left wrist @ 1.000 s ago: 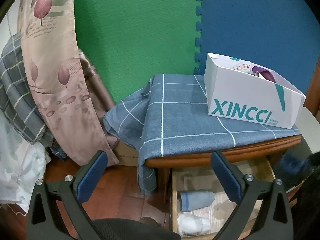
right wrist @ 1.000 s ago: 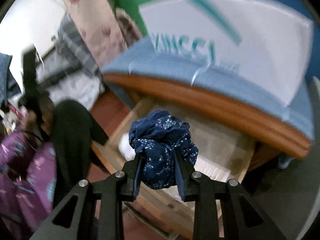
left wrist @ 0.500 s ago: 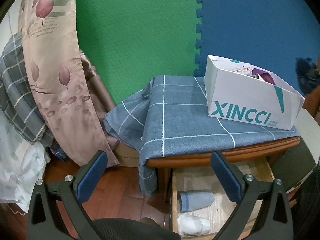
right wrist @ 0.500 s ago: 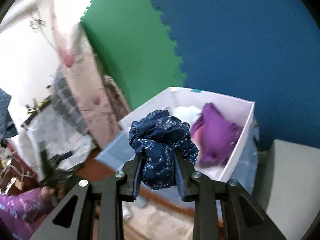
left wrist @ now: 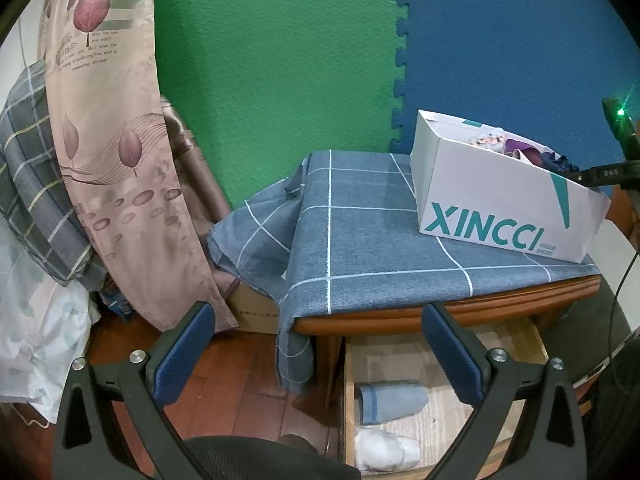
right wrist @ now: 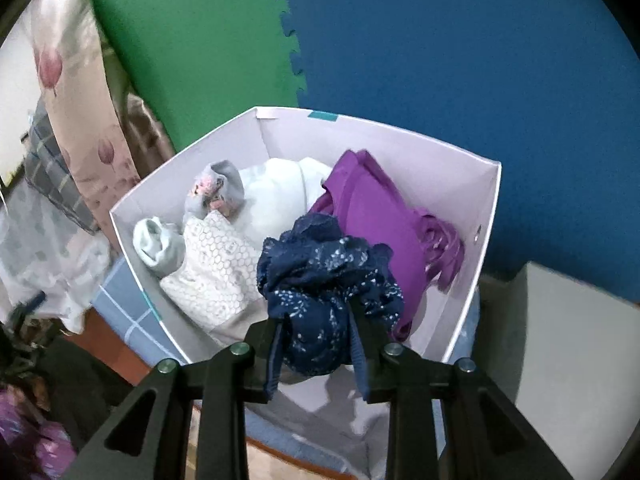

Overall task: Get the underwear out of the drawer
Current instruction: 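Lower the navy underwear into the shoe box and open the right gripper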

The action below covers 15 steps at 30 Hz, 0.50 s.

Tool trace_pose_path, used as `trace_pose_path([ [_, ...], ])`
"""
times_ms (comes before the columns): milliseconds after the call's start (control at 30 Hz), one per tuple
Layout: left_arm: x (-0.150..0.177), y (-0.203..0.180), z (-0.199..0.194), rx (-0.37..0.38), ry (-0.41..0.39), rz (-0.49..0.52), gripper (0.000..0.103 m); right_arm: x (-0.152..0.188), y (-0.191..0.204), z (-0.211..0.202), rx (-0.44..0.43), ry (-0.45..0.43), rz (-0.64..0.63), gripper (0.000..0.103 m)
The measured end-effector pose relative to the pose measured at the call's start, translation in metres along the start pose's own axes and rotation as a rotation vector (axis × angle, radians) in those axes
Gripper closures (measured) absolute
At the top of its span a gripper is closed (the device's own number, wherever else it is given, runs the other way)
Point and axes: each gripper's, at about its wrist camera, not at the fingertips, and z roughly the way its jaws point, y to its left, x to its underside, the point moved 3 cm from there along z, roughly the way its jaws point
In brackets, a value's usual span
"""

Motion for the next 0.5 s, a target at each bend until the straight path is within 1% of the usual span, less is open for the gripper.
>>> trace_pose_path([
  [133, 0.0005, 0.0000, -0.0003, -0.001, 0.002, -0.001, 0.001, -0.0018, 0.0047, 0.0048, 0.027, 0.007, -0.022, 0.073],
  [433, 0.0010, -0.0004, -0.0005, -0.004, 0.001, 0.000, 0.001, -0.0037, 0.0076, 0.0005, 0.031, -0.022, -0.015, 0.073],
  [500, 0.0009, 0.0000, -0.0004, -0.005, 0.001, 0.000, 0.001, -0.0046, 0.0068, 0.0001, 0.027, -0.025, 0.000, 0.070],
])
